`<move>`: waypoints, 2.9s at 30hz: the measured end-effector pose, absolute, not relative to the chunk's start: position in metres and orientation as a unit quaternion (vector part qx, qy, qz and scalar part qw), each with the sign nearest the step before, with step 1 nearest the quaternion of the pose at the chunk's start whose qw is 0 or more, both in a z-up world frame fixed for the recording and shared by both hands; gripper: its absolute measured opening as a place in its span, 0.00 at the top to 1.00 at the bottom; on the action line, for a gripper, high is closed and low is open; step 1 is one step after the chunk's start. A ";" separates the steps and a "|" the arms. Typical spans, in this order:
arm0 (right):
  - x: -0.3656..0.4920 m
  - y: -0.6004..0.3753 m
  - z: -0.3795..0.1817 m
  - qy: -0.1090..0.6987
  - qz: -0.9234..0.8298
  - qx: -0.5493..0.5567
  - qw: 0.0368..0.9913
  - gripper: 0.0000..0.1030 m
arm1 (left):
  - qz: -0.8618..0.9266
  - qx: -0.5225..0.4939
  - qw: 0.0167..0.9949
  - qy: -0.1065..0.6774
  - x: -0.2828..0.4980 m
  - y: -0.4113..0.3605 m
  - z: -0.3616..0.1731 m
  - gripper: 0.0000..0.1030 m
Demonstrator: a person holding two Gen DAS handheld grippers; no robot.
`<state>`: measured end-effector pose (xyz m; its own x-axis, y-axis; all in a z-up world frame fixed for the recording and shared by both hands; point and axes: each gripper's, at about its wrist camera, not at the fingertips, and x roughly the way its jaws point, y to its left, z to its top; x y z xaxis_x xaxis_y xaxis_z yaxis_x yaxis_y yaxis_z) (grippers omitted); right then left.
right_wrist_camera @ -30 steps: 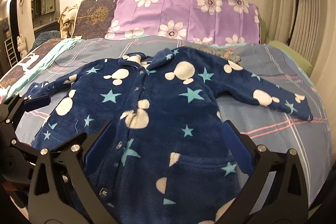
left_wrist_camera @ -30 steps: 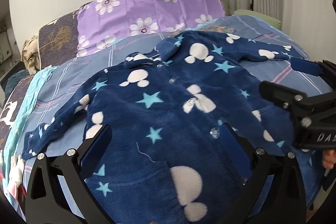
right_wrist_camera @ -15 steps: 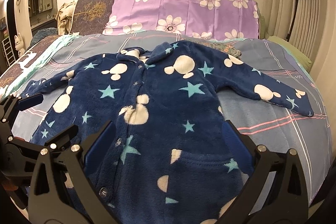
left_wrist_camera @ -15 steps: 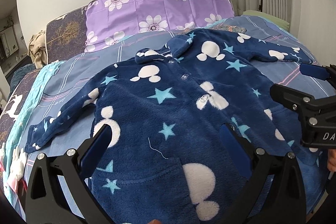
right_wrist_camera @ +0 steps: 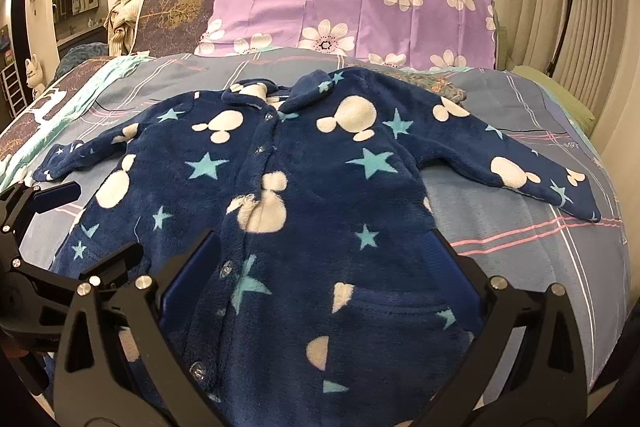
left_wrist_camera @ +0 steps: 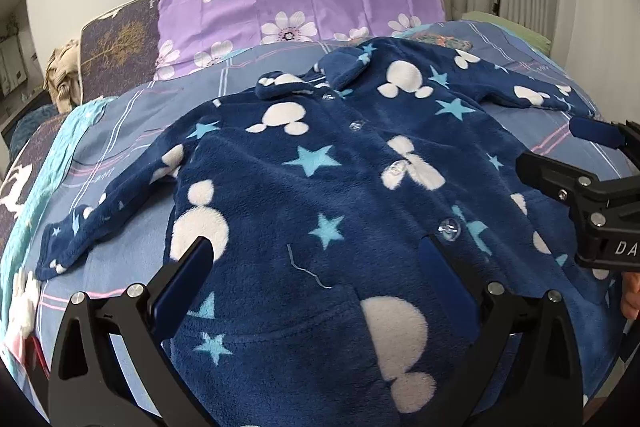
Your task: Fold small clothes
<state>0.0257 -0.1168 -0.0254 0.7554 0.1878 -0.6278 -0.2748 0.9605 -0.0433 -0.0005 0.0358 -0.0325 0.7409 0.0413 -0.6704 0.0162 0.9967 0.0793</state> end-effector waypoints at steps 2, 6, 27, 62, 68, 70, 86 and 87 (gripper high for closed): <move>0.027 -0.116 -0.026 0.329 0.123 -0.067 0.934 0.02 | 0.011 0.042 0.933 0.357 -0.001 0.039 -0.033 0.01; 0.029 -0.113 -0.029 0.334 0.122 -0.068 0.932 0.02 | 0.010 0.035 0.934 0.355 0.000 0.045 -0.032 0.01; 0.053 -0.117 -0.050 0.374 0.096 -0.077 0.919 0.02 | 0.155 -0.329 0.869 0.336 -0.013 0.311 -0.065 0.28; 0.073 -0.172 -0.071 0.396 0.040 -0.032 0.917 0.02 | -0.149 -0.097 0.958 0.224 0.171 0.071 0.082 0.90; 0.079 -0.197 -0.066 0.397 0.038 -0.011 0.917 0.02 | -0.214 -0.047 0.916 0.335 0.185 0.000 -0.004 0.57; 0.082 -0.202 -0.059 0.391 0.054 -0.003 0.919 0.02 | -0.209 -0.016 0.914 0.348 0.177 0.004 -0.016 0.46; 0.266 -0.132 -0.062 0.461 0.220 0.073 0.856 0.17 | 0.080 0.030 0.913 0.399 0.129 0.189 -0.073 0.18; 0.273 -0.126 -0.069 0.467 0.218 0.068 0.854 0.17 | 0.084 0.018 0.912 0.402 0.133 0.195 -0.075 0.18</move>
